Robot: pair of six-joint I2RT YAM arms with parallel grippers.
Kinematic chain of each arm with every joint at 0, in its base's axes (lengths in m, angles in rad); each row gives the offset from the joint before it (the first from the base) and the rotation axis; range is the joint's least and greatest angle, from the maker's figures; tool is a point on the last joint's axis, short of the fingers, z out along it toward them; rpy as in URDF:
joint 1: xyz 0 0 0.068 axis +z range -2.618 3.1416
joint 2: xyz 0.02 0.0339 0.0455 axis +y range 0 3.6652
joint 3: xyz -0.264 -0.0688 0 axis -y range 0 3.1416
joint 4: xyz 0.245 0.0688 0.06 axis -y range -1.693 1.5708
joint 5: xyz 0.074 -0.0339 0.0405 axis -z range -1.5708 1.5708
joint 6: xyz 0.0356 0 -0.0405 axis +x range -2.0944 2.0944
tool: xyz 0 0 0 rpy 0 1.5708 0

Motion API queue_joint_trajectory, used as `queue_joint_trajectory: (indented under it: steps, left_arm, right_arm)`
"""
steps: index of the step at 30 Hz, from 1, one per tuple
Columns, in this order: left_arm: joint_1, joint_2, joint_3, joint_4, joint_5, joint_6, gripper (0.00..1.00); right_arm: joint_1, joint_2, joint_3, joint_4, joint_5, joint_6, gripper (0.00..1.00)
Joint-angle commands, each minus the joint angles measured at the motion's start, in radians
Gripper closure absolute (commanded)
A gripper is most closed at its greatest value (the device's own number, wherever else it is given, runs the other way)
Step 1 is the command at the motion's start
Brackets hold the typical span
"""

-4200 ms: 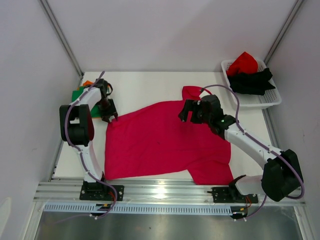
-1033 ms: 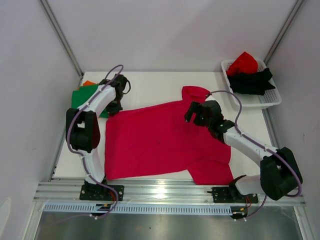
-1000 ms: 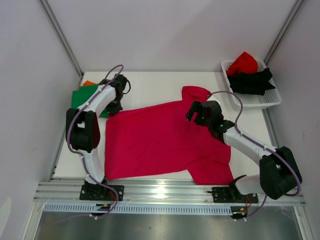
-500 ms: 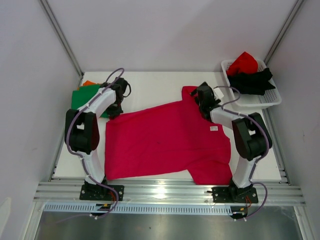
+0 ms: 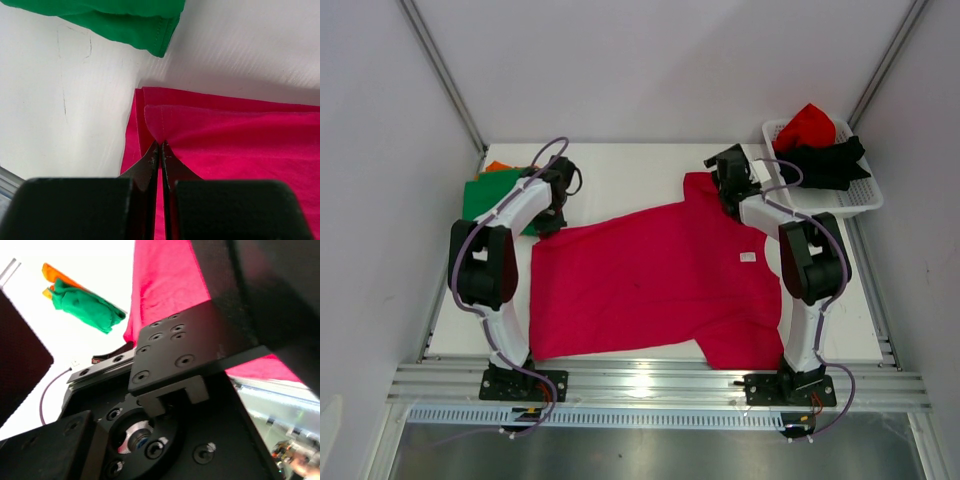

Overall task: Fold and stack the t-shirts
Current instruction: Grap the side of the flattened tshirt furthest away from the robot with both arms

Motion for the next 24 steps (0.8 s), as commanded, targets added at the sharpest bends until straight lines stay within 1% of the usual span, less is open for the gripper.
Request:
queue_joint_trajectory:
  steps: [1,3,4,6,11,17,24]
  left_arm:
    - [-0.007,-0.044,-0.004,0.021,0.004,0.016,0.96]
    - [-0.007,-0.040,-0.007,0.024,0.003,0.017,0.96]
    - [-0.007,-0.038,-0.010,0.025,0.004,0.017,0.96]
    - [-0.007,-0.034,-0.023,0.036,0.010,0.019,0.96]
    - [-0.007,-0.023,-0.029,0.039,0.010,0.019,0.96]
    - [-0.007,-0.035,-0.044,0.045,0.003,0.019,0.96]
    - [-0.007,-0.034,-0.058,0.050,0.000,0.014,0.96]
  right_arm:
    - [0.010,-0.005,0.003,-0.154,0.058,0.152,0.09]
    - [0.021,-0.017,-0.005,-0.201,0.130,0.180,0.09]
    - [0.031,-0.026,-0.008,-0.265,0.149,0.202,0.09]
    - [0.038,-0.036,-0.017,-0.290,0.184,0.216,0.09]
    - [0.016,-0.027,-0.019,-0.287,0.195,0.213,0.09]
    - [-0.036,0.009,0.040,-0.315,0.224,0.209,0.09]
    - [-0.082,0.036,0.059,-0.293,0.203,0.216,0.09]
